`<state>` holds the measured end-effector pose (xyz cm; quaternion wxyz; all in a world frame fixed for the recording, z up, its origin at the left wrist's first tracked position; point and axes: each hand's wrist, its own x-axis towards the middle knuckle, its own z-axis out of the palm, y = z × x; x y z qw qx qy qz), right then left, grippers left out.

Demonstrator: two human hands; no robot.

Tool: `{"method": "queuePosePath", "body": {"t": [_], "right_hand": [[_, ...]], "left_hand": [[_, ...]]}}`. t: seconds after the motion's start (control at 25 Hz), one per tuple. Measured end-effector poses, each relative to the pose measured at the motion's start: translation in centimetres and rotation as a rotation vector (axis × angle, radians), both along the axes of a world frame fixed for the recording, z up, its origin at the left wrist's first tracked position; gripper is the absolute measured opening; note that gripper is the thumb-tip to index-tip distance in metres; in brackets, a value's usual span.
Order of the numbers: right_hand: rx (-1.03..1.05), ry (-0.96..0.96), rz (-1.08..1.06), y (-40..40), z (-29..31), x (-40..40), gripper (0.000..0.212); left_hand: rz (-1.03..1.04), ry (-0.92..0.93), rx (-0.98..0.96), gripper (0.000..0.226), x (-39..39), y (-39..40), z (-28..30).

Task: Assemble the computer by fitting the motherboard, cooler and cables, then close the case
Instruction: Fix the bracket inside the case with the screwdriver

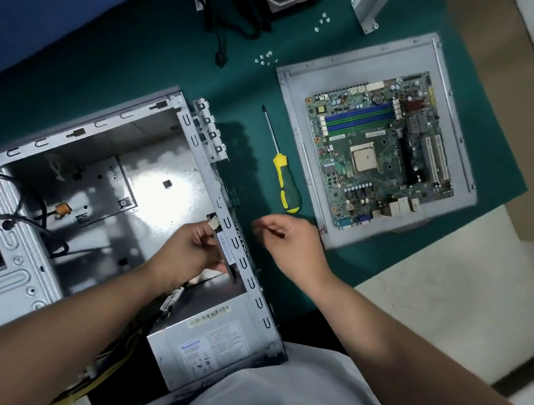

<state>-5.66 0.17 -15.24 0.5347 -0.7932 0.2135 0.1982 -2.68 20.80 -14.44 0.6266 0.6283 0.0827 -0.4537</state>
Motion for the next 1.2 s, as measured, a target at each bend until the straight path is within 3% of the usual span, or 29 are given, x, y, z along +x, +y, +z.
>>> {"method": "queuePosePath", "body": {"t": [0.2,0.48,0.72,1.2], "right_hand": [[0.099,0.06,-0.044,0.2,-0.8,-0.9,0.03],[0.184,0.144,-0.105,-0.1,-1.6,-1.2,0.012],[0.289,0.165,-0.052,-0.4,-1.2,-0.3,0.014],[0.406,0.26,0.002,-1.2,-1.3,1.3,0.016]], "left_hand": [[-0.012,-0.012,0.061,0.024,0.0,-0.7,1.2],[-0.077,-0.062,0.068,0.033,0.4,-1.0,2.1],[-0.069,-0.08,0.005,0.05,0.5,-1.1,1.8],[-0.06,-0.084,-0.016,0.04,0.7,-1.5,2.0]]}}
